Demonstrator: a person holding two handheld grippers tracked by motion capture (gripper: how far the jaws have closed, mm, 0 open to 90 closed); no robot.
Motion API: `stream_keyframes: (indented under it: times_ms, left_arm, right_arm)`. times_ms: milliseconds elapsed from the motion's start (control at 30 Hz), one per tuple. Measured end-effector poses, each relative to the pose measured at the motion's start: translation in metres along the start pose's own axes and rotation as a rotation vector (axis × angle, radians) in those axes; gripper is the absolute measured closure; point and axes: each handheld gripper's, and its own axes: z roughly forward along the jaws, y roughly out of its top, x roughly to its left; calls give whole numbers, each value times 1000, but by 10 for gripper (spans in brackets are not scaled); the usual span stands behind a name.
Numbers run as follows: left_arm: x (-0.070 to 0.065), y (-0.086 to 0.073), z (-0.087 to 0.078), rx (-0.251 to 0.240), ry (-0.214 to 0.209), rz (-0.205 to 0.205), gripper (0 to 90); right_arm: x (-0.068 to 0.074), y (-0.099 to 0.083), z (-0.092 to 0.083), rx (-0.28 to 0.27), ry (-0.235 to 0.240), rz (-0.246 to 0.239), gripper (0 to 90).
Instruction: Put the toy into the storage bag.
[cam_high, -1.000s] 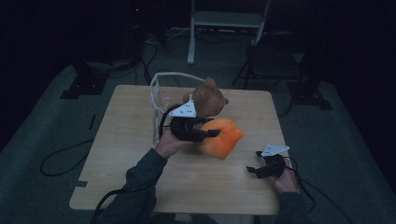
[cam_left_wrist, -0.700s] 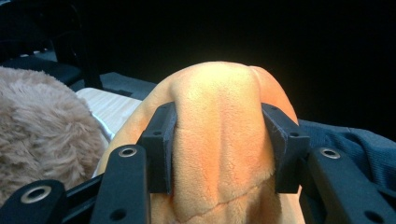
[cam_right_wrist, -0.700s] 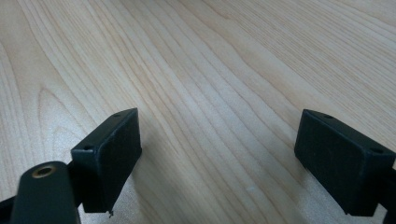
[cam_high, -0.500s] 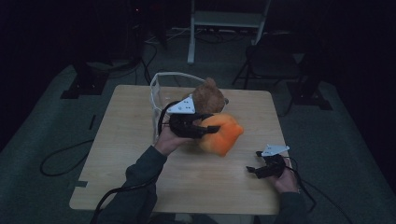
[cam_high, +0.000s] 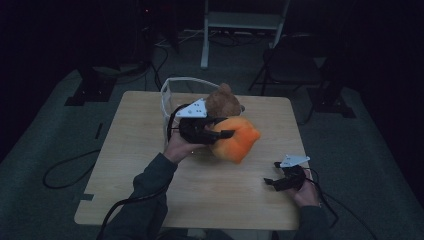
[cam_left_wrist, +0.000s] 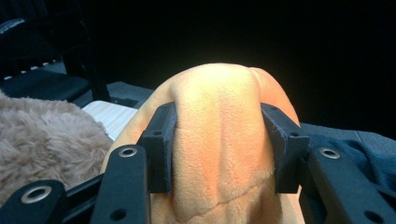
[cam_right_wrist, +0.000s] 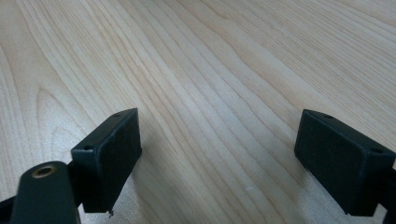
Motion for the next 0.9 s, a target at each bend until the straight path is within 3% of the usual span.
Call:
stream_keyframes:
  times_ms: [900]
  left_arm:
    - [5,14,-14,-31,32,18,525]
  right_arm:
    - [0,0,0,0,-4,2,140]
